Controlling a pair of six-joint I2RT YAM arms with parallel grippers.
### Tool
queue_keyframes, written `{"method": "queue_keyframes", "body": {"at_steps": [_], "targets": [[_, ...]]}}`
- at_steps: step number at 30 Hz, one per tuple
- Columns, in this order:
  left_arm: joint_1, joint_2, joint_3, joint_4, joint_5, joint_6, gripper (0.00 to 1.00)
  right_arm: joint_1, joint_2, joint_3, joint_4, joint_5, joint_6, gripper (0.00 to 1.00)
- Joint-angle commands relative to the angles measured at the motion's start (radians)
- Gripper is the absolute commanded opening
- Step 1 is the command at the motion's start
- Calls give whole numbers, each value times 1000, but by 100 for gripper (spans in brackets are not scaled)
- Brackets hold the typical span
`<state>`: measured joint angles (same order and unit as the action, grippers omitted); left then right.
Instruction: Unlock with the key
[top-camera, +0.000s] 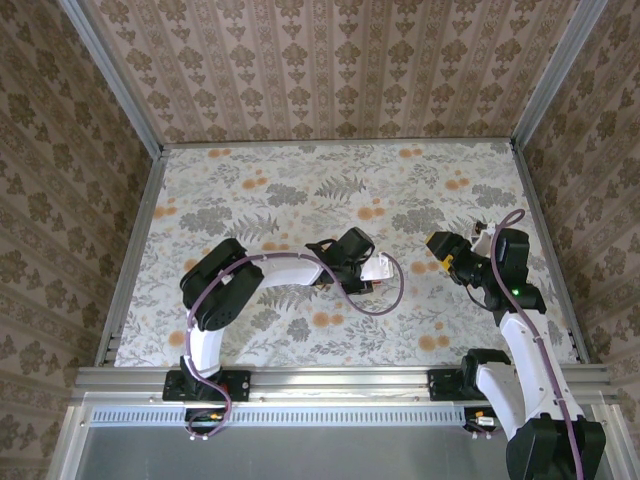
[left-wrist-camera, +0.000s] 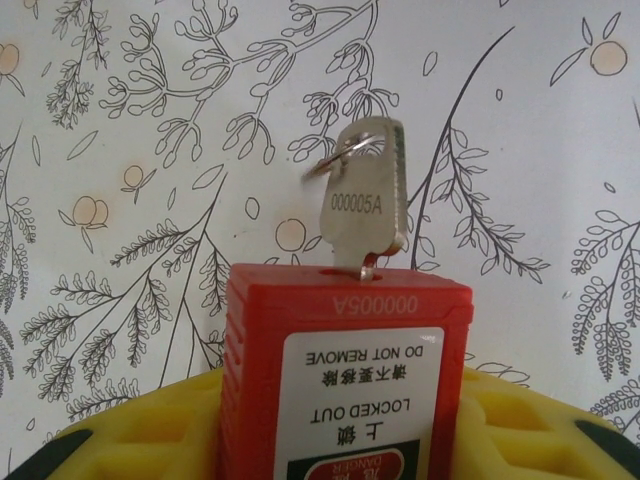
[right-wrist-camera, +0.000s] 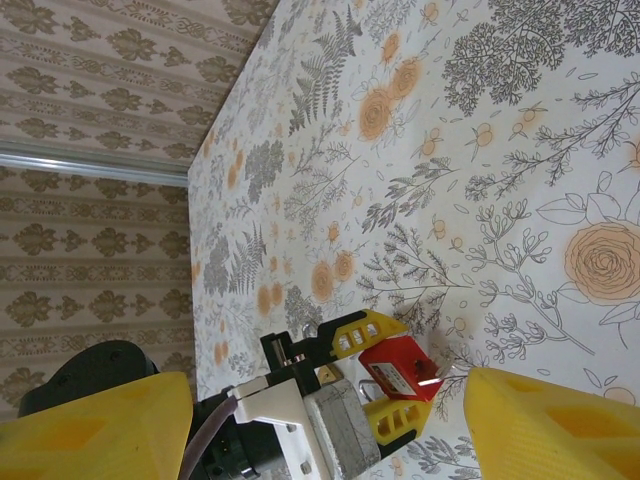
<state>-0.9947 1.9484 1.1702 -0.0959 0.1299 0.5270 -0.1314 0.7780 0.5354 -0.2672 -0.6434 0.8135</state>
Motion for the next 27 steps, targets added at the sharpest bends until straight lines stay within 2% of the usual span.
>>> {"method": "queue_keyframes", "body": {"at_steps": [1,13,22,27], "targets": [[5,24,42,-67,25,31,32,-7,-8,-2,19,-27,0,73],[8,74,103,-157,61,55,37,-11,1,-1,32,-40,7,73],[20,163,273,-395,179,31,40,-13,16,0,41,-52,3,73],[22,186,285,-408,163,27,42,-14,21,-3,47,-57,1,73]]}}
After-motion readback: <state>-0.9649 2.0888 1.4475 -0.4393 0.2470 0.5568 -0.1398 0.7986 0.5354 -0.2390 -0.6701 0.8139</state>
